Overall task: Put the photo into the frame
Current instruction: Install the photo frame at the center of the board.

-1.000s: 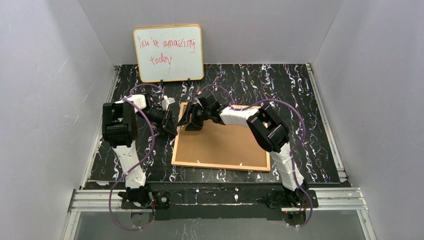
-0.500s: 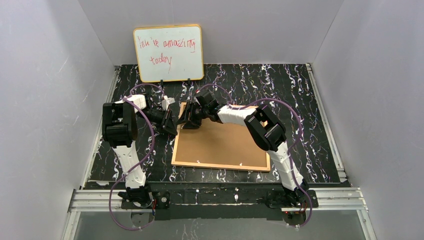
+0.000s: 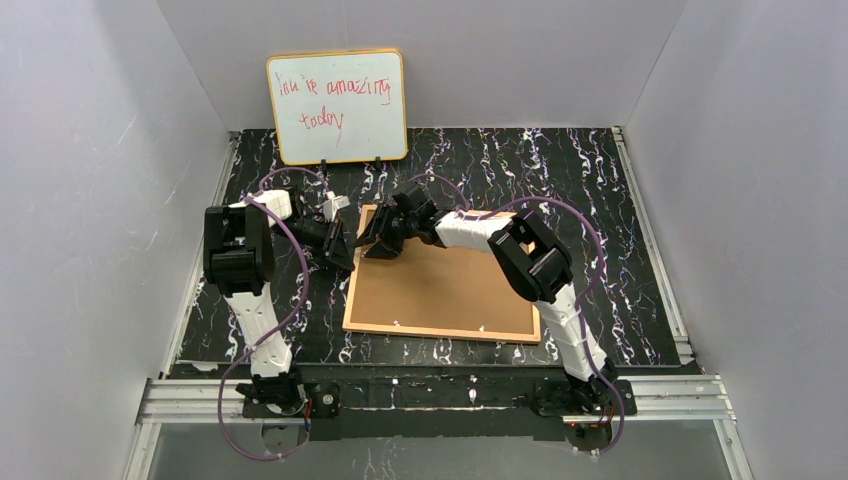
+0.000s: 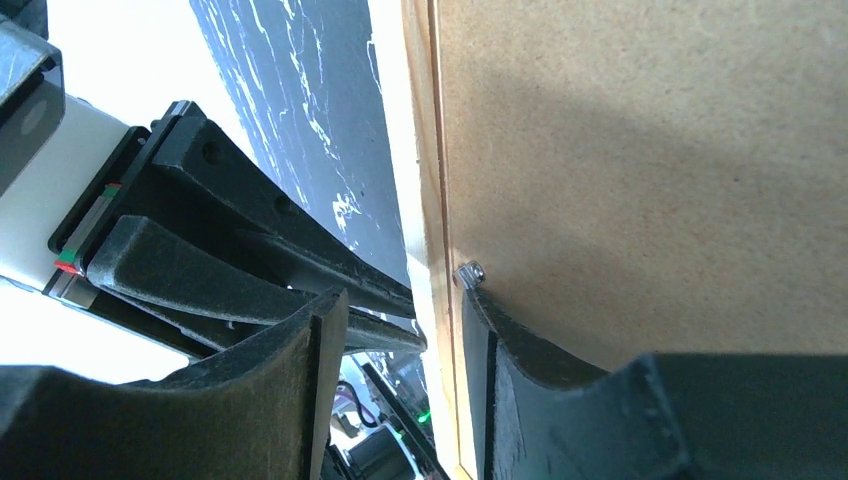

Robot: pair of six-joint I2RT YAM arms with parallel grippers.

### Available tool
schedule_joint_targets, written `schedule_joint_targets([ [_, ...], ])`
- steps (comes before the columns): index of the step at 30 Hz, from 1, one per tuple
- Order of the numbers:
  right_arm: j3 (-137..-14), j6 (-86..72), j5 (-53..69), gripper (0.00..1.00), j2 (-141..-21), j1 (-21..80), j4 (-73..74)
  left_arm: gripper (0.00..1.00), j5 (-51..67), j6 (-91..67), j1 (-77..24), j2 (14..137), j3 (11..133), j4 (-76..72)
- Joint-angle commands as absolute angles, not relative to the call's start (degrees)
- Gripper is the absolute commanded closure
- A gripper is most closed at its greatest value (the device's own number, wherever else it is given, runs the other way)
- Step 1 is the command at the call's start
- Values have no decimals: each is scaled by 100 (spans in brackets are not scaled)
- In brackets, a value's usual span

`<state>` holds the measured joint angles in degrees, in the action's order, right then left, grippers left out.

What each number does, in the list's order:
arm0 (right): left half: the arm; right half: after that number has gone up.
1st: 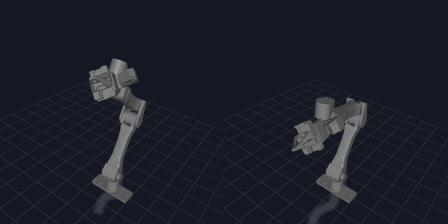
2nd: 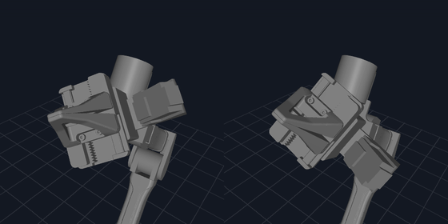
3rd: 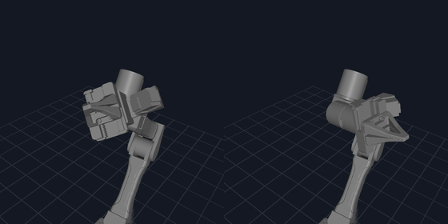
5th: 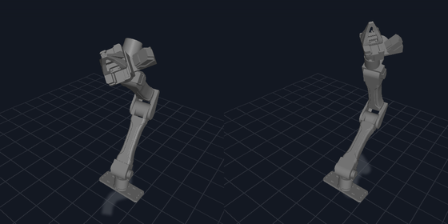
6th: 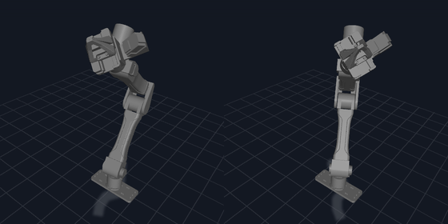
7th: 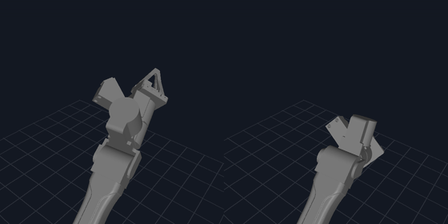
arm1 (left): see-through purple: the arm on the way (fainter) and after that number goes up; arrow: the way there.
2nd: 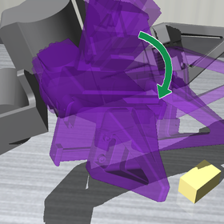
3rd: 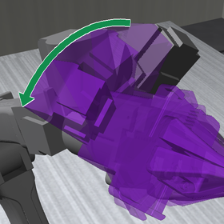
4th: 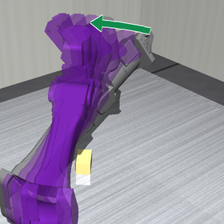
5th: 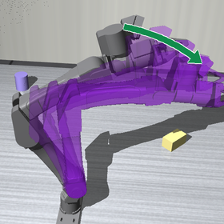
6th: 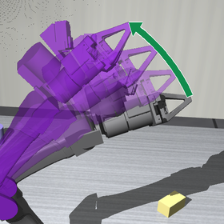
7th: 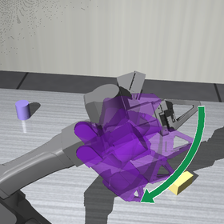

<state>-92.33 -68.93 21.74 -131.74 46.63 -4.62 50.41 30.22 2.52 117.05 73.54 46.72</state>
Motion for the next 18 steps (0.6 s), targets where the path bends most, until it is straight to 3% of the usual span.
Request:
schedule_joint_targets([
  [1, -9290, -7038, 1383, 47, -13334, 4727, -976, 87, 4593, 3295, 183, 11635, 7124, 4746],
  [18, -9503, -7456, 1032, 54, -13473, 4841, -1262, 87, 4656, 3431, 185, 11550, 6930, 4764],
])
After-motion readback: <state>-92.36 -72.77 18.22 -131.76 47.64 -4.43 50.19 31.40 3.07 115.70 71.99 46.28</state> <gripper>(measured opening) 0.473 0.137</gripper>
